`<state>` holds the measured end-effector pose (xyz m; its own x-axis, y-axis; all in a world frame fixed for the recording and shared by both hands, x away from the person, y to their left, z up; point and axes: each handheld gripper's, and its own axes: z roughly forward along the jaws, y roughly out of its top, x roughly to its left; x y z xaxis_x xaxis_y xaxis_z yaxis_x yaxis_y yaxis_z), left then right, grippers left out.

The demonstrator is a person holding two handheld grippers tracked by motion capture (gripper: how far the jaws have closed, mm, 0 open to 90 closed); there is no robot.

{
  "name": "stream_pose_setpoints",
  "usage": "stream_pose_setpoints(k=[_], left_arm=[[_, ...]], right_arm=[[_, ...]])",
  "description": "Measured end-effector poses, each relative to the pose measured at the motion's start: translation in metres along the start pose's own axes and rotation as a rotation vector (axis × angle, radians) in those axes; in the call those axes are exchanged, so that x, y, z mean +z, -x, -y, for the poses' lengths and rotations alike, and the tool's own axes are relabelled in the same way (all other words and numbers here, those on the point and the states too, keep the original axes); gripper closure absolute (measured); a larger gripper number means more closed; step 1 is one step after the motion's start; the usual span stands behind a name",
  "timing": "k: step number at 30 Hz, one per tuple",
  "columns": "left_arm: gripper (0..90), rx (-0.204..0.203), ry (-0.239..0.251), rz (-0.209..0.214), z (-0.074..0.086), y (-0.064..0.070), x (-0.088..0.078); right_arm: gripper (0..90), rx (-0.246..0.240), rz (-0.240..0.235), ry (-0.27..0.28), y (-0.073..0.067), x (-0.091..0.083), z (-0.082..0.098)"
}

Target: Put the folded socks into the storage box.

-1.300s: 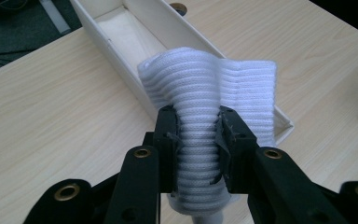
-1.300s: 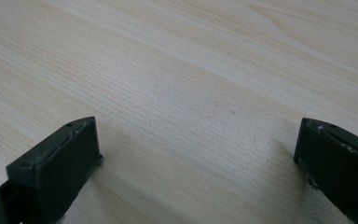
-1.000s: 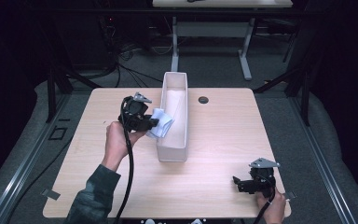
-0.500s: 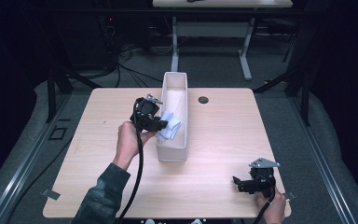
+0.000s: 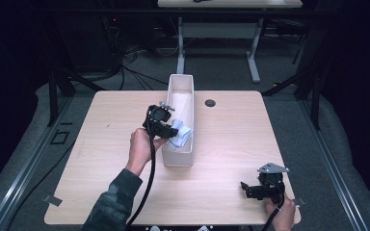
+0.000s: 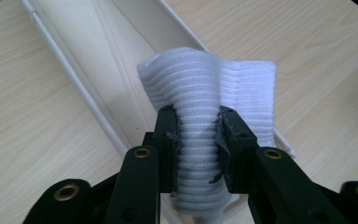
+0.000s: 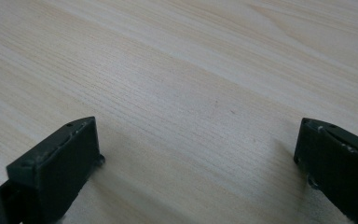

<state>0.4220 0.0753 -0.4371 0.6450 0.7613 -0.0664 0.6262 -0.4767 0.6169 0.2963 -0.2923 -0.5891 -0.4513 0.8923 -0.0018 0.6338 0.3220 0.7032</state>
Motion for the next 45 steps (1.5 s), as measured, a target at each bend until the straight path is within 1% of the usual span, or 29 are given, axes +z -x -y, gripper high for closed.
stream_pose_setpoints(k=[2,5,10,13,16,19,21,28,32,36,41,45], left_arm=[[71.6,-0.011,-0.009,0.002,0.001,-0.001,0.004],[71.6,-0.017,-0.020,-0.005,0.001,-0.001,0.007],[71.5,-0.017,-0.042,-0.018,0.001,0.001,0.014],[71.5,-0.022,-0.056,-0.032,0.004,0.001,0.020],[71.5,-0.028,-0.067,-0.038,0.006,0.001,0.025],[71.4,-0.023,-0.083,-0.053,0.008,0.003,0.028],[71.3,-0.027,-0.091,-0.059,0.009,0.004,0.031],[69.2,-0.043,-0.107,-0.064,0.013,0.007,0.039],[68.6,-0.034,-0.120,-0.075,0.014,0.010,0.042],[68.0,-0.035,-0.126,-0.082,0.016,0.011,0.045],[65.3,-0.028,-0.125,-0.102,0.017,0.013,0.045],[60.3,-0.030,-0.138,-0.105,0.018,0.014,0.046]], right_arm=[[0.0,0.001,0.000,-0.002,0.000,0.000,0.000],[0.0,0.001,0.000,-0.002,0.000,0.000,0.000],[0.0,0.000,0.001,0.000,0.000,0.000,0.000],[0.0,0.001,0.000,-0.002,0.000,0.000,0.000],[0.0,0.000,0.001,0.001,0.000,0.000,0.000],[0.0,0.001,0.001,-0.002,0.000,0.000,0.000],[0.0,0.001,0.001,0.002,0.000,0.000,0.000],[0.0,0.002,0.002,0.002,0.000,0.000,0.000],[0.0,0.002,0.002,0.002,0.000,0.000,0.000],[0.0,0.002,0.002,0.002,0.000,0.000,0.000],[0.0,0.002,0.002,0.002,0.000,0.000,0.000],[0.0,0.002,0.002,0.002,0.000,0.000,0.000]])
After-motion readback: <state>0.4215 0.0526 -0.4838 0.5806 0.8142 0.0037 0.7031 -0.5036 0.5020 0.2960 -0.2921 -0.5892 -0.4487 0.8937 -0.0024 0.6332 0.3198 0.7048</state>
